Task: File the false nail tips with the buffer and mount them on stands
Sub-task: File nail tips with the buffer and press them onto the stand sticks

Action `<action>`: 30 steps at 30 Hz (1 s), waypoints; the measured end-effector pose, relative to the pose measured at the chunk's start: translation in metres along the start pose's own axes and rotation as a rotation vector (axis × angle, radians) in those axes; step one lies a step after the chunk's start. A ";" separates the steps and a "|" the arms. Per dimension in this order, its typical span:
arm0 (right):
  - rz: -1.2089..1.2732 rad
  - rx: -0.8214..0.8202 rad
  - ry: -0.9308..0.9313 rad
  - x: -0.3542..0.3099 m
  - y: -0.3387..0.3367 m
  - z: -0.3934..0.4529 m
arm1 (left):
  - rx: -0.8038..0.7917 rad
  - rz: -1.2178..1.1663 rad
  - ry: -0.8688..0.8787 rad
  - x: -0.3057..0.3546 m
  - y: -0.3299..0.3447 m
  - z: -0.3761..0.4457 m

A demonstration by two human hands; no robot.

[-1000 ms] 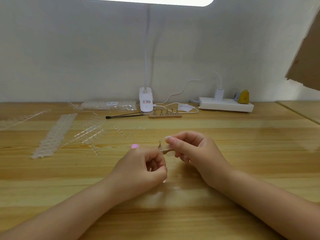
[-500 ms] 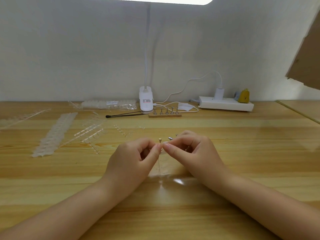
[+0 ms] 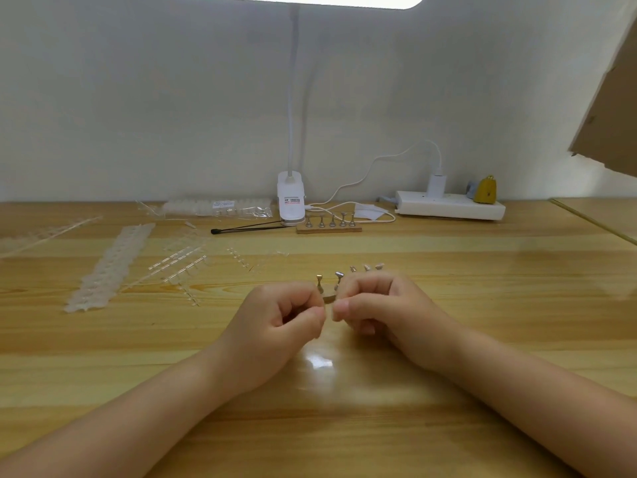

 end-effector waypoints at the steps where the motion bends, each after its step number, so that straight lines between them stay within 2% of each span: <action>1: 0.075 0.013 0.044 0.000 -0.002 0.002 | -0.005 -0.039 -0.028 -0.001 -0.003 0.001; 3: 0.206 0.079 0.089 -0.001 -0.013 0.006 | 0.071 -0.092 -0.102 -0.005 -0.014 0.007; 4: 0.216 0.120 0.082 -0.002 -0.020 0.008 | 0.164 -0.080 -0.130 -0.009 -0.022 0.011; 7: 0.001 0.291 -0.012 0.001 -0.037 0.011 | 0.490 0.175 -0.210 -0.029 -0.049 0.022; 9: -0.159 0.416 -0.098 0.004 -0.041 0.012 | 0.558 0.366 -0.299 -0.043 -0.063 0.026; 12: -0.279 0.517 -0.182 0.007 -0.042 0.011 | 0.427 0.721 -0.467 -0.064 -0.070 0.027; 15: -0.352 0.592 -0.206 0.008 -0.049 0.012 | 0.398 0.944 -0.433 -0.065 -0.069 0.025; 18: -0.386 0.626 -0.184 0.010 -0.050 0.013 | 0.466 0.928 -0.148 -0.042 -0.060 0.025; 20: -0.395 0.622 -0.168 0.012 -0.048 0.014 | 0.383 0.885 0.096 -0.021 -0.045 0.021; 22: -0.401 0.613 -0.159 0.013 -0.047 0.014 | 0.263 0.900 0.257 -0.006 -0.027 0.014; 24: -0.404 0.617 -0.152 0.014 -0.046 0.015 | 0.166 0.948 0.305 -0.001 -0.015 0.009; 30: -0.429 0.606 -0.155 0.015 -0.046 0.015 | -0.026 0.989 0.212 -0.014 -0.009 0.005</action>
Point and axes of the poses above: each hand's wrist, its own z-axis towards the middle knuckle, its own y-axis out of the palm, x = y × z, the point moved 4 cm from there along z, towards the middle knuckle, and after that the axes turned 13 degrees about x, right-handed, at the moved point
